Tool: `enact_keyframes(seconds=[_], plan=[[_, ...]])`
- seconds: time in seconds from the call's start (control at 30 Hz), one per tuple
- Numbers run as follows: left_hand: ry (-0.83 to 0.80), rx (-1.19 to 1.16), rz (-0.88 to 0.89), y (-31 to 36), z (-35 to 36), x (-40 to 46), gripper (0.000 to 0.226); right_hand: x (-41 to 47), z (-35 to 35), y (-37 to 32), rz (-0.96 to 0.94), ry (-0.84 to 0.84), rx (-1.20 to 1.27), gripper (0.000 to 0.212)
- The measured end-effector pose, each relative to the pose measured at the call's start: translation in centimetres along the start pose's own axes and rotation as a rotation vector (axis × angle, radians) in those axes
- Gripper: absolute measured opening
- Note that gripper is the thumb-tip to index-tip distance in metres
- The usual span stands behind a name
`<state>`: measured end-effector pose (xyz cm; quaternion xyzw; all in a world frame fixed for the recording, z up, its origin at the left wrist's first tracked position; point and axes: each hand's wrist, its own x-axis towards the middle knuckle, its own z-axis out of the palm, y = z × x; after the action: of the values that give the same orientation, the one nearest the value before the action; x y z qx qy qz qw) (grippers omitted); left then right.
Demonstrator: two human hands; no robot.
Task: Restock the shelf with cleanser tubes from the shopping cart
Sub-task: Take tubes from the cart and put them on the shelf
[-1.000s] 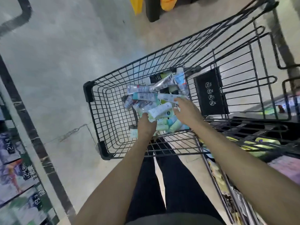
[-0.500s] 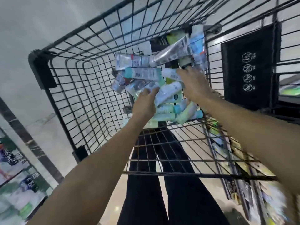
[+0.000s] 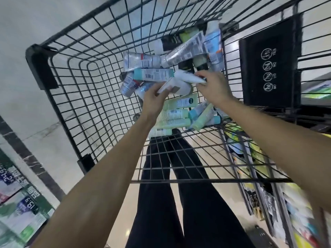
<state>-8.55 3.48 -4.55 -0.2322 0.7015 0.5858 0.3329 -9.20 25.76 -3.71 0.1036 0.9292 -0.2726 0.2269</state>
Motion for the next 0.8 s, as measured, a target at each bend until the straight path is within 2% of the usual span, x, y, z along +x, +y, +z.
enact_keyframes(seconds=[0.07,0.17,0.33,0.47,0.6,0.73,0.8], plan=[[0.006,-0.047,0.008,1.6,0.0,-0.6,0.017,-0.7,-1.0,-1.0,0.146,0.053,0.18,0.036],[0.032,-0.079,0.02,3.5,-0.6,-2.1,0.028,-2.2,-2.8,-2.2,0.31,0.114,0.52,0.035],[0.091,-0.196,0.014,7.6,-2.7,-6.3,0.037,-5.5,-6.9,-4.8,0.441,0.119,1.011,0.032],[0.116,-0.33,0.037,12.7,-4.0,-11.5,0.035,-9.1,-11.5,-8.4,0.458,0.137,1.344,0.043],[0.138,-0.314,0.111,18.1,-4.8,-17.2,0.048,-13.2,-16.4,-12.4,0.335,0.155,1.482,0.026],[0.127,-0.24,0.18,22.5,-5.4,-22.4,0.058,-17.9,-20.7,-16.0,0.244,0.195,1.492,0.02],[0.113,-0.236,0.211,24.3,-5.5,-24.7,0.069,-20.1,-22.6,-17.3,0.209,0.205,1.489,0.025]])
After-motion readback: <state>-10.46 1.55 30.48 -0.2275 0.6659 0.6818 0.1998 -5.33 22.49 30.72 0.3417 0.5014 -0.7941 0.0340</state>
